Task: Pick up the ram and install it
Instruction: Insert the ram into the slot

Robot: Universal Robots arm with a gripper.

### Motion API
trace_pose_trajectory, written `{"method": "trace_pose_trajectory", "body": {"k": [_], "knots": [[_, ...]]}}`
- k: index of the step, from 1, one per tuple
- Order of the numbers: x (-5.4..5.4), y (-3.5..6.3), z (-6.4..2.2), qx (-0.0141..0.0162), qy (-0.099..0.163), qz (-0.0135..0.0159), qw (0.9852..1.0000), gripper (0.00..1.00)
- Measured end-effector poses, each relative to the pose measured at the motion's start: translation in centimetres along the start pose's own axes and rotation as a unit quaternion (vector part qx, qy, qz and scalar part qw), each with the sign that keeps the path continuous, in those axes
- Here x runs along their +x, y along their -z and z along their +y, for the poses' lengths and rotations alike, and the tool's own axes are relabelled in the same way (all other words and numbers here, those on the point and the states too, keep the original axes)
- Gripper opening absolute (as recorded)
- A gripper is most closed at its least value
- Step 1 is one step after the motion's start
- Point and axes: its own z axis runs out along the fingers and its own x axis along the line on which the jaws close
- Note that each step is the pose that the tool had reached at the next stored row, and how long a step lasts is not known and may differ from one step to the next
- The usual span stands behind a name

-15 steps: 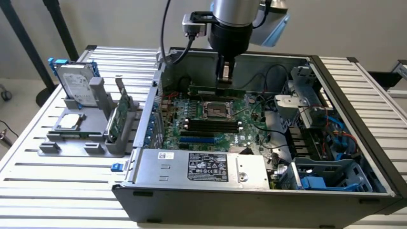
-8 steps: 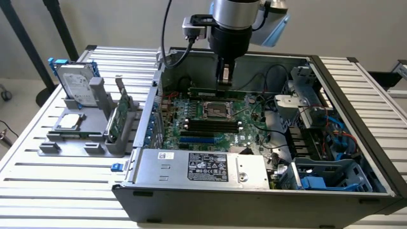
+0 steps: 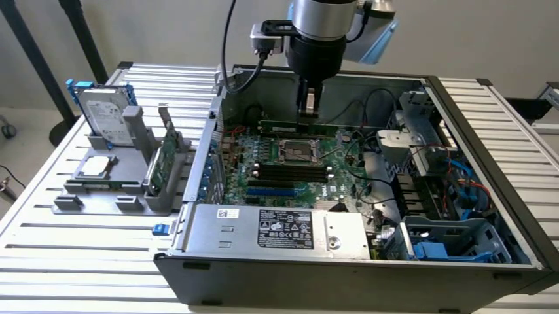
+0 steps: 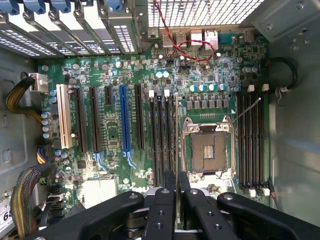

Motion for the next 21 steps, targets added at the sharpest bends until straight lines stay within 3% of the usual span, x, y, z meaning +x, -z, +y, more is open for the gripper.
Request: {"method": "trace_pose_trajectory", "body": {"k": [6, 21], "knots": [[0.0, -0.28, 0.0, 0.0007, 0.0, 0.0, 1.0, 0.14], [0.7, -2.86, -0.1, 0.0001, 0.014, 0.0007, 0.9999, 0.14]]}}
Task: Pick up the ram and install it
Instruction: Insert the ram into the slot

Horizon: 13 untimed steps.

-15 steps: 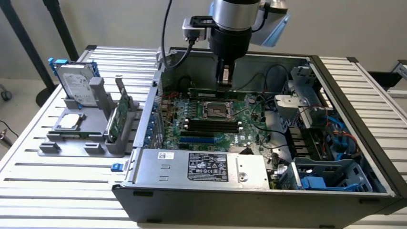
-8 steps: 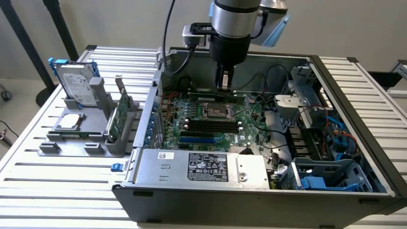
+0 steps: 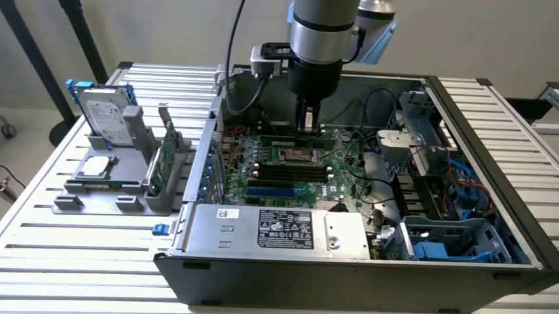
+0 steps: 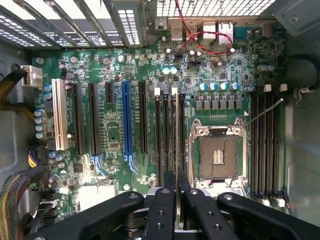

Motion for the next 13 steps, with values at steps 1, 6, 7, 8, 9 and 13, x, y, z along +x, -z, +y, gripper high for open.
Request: {"method": "trace_pose_trajectory", "body": {"k": [1, 6, 7, 8, 9, 13], "knots": [[0.1, -0.18, 0.0, -0.0001, 0.001, 0.0, 1.0, 0.14], [0.3, -1.08, -0.03, -0.0003, 0.007, 0.0001, 1.0, 0.14], [0.3, -1.25, -0.03, -0.0003, 0.007, 0.0001, 1.0, 0.14], [0.4, -1.44, -0.04, -0.0003, 0.008, 0.0001, 1.0, 0.14], [0.4, -1.62, -0.04, -0.0003, 0.008, 0.0001, 1.0, 0.14], [0.5, -2.34, -0.05, -0.0004, 0.008, 0.0002, 1.0, 0.14]]}}
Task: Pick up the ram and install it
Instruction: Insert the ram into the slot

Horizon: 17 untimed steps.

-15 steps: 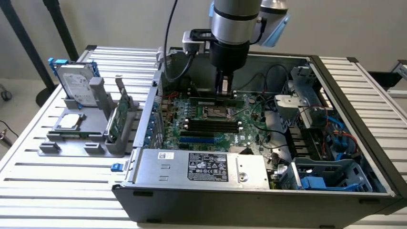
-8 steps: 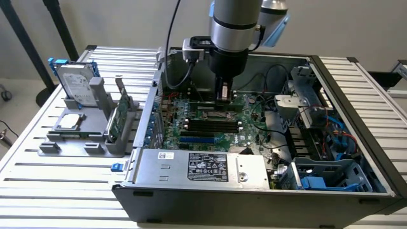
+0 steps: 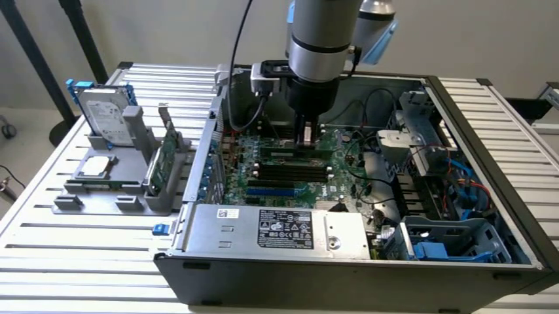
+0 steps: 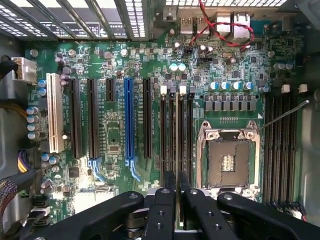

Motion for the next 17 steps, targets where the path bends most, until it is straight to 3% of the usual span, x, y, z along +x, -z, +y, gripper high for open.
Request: {"method": "trace_pose_trajectory", "body": {"k": [8, 12, 15, 17], "knots": [[0.1, -1.15, -0.03, -0.0011, 0.0, 0.0018, 1.0, 0.14], [0.1, -1.45, -0.03, -0.0027, 0.0, 0.0058, 1.0, 0.14], [0.2, -1.62, -0.04, -0.0027, 0.0, 0.0108, 0.9999, 0.14], [0.2, -1.74, -0.04, -0.0027, 0.0, 0.012, 0.9999, 0.14]]}}
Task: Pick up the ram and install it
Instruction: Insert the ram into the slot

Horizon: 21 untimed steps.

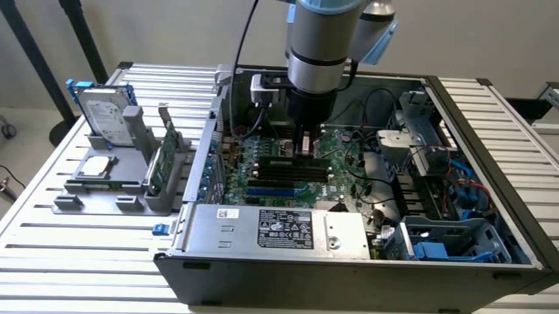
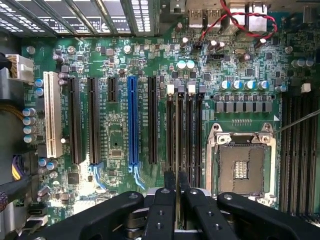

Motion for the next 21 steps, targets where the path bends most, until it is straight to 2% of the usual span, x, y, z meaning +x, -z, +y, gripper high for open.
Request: {"method": "trace_pose_trajectory", "body": {"k": [9, 15, 21], "knots": [[0.01, -0.54, -0.01, 0.0001, 0.0, 0.0041, 1.0, 0.14], [0.01, -0.74, -0.02, 0.0003, 0.0, 0.0093, 1.0, 0.14], [-0.17, -0.91, -0.01, 0.0004, 0.0, 0.0107, 0.9999, 0.14]]}}
